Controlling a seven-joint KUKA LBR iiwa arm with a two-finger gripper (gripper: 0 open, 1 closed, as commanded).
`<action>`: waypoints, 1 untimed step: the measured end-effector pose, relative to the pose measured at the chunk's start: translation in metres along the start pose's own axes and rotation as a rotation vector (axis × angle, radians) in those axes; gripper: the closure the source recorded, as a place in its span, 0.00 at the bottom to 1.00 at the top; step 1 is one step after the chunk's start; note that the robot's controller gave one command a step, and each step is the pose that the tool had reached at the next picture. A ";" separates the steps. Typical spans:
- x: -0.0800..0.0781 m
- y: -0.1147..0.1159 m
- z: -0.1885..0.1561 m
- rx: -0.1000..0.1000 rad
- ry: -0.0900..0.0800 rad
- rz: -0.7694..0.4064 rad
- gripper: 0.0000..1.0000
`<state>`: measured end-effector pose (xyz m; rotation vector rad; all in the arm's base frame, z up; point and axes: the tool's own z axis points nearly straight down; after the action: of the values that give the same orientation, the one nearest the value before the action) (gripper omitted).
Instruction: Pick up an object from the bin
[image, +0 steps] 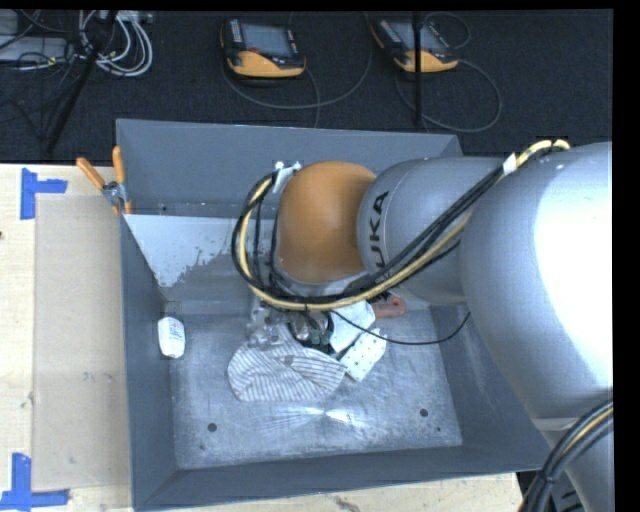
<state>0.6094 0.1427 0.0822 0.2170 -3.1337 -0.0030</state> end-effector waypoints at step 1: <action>0.034 -0.022 -0.031 0.001 0.009 -0.042 1.00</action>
Offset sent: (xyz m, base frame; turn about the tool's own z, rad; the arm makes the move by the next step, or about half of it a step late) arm -0.0290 -0.0225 0.2165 -0.1937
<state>0.5791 0.1162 0.1130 0.2827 -3.1198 -0.0012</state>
